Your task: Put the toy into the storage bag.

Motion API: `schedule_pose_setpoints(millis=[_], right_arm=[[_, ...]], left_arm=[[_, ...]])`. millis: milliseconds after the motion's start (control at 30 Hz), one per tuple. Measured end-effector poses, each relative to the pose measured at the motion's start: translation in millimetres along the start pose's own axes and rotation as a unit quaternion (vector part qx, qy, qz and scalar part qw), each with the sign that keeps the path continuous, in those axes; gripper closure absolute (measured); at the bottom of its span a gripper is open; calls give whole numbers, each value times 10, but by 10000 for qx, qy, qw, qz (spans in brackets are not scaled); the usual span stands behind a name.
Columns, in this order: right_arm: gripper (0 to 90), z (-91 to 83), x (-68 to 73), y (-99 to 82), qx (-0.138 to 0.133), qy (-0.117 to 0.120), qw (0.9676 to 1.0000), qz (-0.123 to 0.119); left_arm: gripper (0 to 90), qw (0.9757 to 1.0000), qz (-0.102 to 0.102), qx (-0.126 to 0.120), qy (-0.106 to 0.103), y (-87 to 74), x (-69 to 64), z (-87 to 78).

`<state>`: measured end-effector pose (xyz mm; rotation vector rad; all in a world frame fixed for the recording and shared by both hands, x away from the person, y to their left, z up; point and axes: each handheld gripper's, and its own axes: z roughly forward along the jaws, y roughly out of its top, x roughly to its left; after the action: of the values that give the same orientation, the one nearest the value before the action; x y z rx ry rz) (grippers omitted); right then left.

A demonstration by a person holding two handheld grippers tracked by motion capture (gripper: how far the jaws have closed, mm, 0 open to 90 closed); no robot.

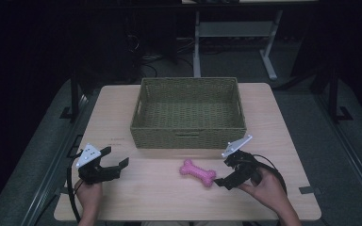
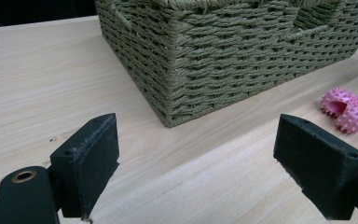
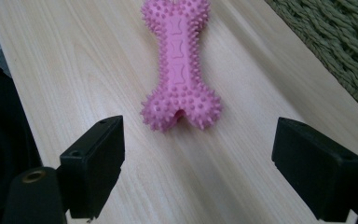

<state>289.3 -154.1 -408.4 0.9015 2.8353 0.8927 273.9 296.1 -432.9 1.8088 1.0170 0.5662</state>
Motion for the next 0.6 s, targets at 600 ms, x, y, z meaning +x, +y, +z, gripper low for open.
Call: schedule_pose_setpoints(millis=[600], right_arm=[[167, 164, 28, 321, 236, 252, 9991, -257]], left_arm=[[136, 10000, -49, -24, 11, -2, 35, -16]])
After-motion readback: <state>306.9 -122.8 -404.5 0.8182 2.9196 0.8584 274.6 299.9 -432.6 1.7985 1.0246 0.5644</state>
